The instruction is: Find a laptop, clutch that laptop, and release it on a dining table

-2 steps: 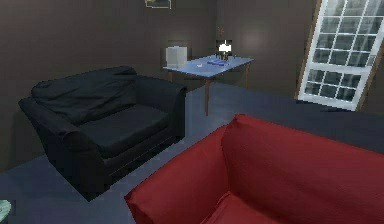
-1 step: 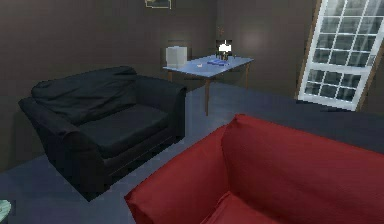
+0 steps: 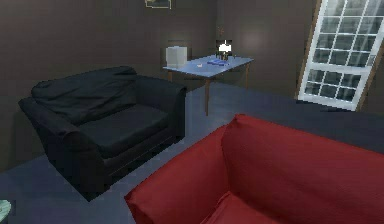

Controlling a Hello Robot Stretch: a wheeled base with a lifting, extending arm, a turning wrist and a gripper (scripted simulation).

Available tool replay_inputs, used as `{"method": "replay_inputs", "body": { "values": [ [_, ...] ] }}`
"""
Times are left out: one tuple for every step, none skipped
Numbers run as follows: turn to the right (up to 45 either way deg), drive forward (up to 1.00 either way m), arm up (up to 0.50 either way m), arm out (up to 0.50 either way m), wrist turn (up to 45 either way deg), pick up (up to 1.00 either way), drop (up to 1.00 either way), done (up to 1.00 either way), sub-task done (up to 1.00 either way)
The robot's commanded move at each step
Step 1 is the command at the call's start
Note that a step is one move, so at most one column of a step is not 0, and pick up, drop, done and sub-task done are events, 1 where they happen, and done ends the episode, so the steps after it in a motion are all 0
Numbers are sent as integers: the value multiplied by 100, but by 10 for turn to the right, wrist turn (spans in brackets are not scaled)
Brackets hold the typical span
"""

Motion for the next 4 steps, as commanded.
{"method": "replay_inputs", "body": {
  "values": [
    [0,0,50,0,0,0,0,0,0],
    [0,0,6,0,0,0,0,0,0],
    [0,0,0,0,-450,0,0,0,0],
    [0,0,0,0,-450,0,0,0,0]
  ]
}}
